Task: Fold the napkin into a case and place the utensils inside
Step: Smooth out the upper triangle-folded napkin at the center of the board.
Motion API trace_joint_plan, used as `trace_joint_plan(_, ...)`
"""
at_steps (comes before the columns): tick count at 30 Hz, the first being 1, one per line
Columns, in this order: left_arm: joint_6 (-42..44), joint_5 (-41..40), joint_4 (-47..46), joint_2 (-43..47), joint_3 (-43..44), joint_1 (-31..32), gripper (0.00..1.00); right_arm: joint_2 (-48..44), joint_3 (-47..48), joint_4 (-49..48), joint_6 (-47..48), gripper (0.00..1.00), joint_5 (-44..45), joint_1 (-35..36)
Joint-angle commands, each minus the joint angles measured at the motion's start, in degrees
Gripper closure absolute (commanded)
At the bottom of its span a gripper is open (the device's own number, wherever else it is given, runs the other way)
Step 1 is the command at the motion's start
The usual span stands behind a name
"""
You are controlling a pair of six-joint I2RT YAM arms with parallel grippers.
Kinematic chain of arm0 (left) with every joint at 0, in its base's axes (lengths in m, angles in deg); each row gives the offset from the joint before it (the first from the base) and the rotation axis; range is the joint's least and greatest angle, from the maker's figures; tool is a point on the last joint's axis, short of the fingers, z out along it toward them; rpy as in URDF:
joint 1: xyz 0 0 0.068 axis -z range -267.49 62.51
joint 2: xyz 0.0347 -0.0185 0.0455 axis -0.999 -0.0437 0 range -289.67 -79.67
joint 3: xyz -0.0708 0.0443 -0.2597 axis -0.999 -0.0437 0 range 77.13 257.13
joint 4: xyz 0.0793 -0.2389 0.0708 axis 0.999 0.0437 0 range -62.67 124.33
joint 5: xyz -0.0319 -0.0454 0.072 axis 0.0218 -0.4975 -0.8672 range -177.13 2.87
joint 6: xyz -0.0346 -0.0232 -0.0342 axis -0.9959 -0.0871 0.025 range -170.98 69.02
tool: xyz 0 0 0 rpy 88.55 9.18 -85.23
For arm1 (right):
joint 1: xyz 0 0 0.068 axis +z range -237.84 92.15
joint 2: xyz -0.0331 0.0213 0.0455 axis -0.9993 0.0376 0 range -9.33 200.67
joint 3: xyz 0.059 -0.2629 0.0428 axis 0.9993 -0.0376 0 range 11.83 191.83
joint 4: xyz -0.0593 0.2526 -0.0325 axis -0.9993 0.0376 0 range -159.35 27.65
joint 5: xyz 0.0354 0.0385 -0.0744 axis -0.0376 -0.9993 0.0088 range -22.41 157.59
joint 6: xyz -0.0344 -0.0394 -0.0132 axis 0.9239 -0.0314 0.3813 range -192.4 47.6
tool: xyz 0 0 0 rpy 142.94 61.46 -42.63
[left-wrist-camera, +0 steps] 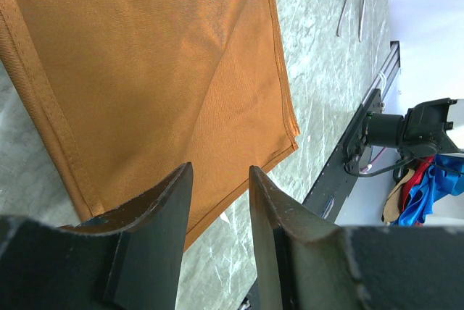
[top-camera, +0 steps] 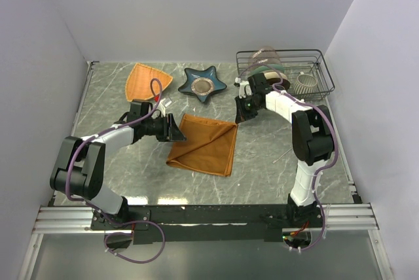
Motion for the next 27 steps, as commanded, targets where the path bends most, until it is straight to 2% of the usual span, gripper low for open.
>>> trace_joint_plan(1,-0.3,0.2,-0.6,-0.1,1.8,0.1,0.57,0.4,2.5,-0.2,0.7,1.00,1.5,-0.4)
trace_joint_plan(5,-0.3,0.2,-0.7,-0.2,1.7,0.1,0.57,0.5,3.0,1.2,2.2,1.00,1.1,-0.5)
trace_joint_plan(7,-0.4,0.3,-0.8,-0.2,1.7,0.1,0.57,0.4,2.7,1.7,3.0,0.89,0.2,-0.4)
trace_joint_plan(17,-0.5,0.2,-0.9,-1.0,2.2,0.1,0.57,-1.2,-0.5,0.6,6.8,0.73,1.2,1.6)
trace_joint_plan(27,-1.0,0.2,-1.1,-2.0,2.6,0.2,0.57,-1.0,1.2,2.4,8.9,0.70,1.6,2.3)
